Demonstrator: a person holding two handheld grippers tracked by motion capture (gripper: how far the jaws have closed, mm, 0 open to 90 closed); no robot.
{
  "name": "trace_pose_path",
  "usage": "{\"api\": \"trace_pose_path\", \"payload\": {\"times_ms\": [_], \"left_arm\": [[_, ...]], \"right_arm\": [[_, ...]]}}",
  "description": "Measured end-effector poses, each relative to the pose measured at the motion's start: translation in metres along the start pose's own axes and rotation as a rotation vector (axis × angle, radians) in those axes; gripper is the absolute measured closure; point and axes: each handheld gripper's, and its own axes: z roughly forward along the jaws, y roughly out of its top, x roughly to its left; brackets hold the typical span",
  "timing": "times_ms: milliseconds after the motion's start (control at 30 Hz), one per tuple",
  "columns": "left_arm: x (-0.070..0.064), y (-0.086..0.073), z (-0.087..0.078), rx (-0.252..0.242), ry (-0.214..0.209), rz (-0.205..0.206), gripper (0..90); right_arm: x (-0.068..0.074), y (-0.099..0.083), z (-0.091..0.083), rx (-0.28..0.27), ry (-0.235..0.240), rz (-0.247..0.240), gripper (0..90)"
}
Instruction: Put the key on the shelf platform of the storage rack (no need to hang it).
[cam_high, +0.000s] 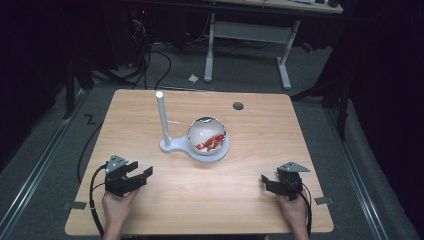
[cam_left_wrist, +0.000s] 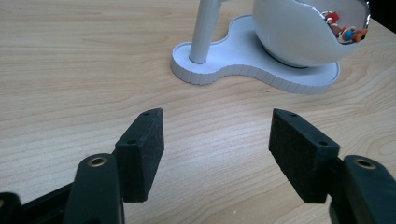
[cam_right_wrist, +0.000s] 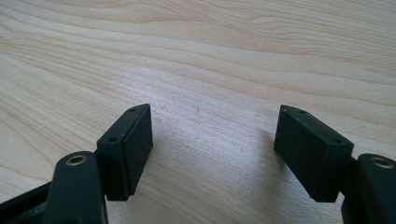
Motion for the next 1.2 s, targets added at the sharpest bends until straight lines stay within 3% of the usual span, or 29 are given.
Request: {"api": "trace_pose_path", "payload": {"times_ms": [200, 300, 367, 433, 767, 1200], "left_arm": [[0.004, -0.006, 0.005, -0.003, 0.016, 0.0, 36.2], [0.008, -0.009, 0.009, 0.001, 0.021, 0.025, 36.2], [0.008, -0.012, 0.011, -0.003, 0.04, 0.009, 36.2], [0.011, -0.013, 0.012, 0.0, 0.031, 0.025, 36.3], [0.015, -0.019, 0.023, 0.014, 0.07, -0.01, 36.0], [0.02, -0.026, 0.03, 0.001, 0.078, 0.029, 36.0]], "right_arm": [[0.0, 0.0, 0.0, 0.0, 0.0, 0.0, 28.3], [0.0, 0.0, 0.0, 0.0, 0.0, 0.0, 28.3], [0.0, 0.0, 0.0, 0.0, 0.0, 0.0, 28.3], [0.0, 0.0, 0.0, 0.0, 0.0, 0.0, 28.3], [0.0, 0.0, 0.0, 0.0, 0.0, 0.0, 28.3], [0.0, 0.0, 0.0, 0.0, 0.0, 0.0, 28.3]]}}
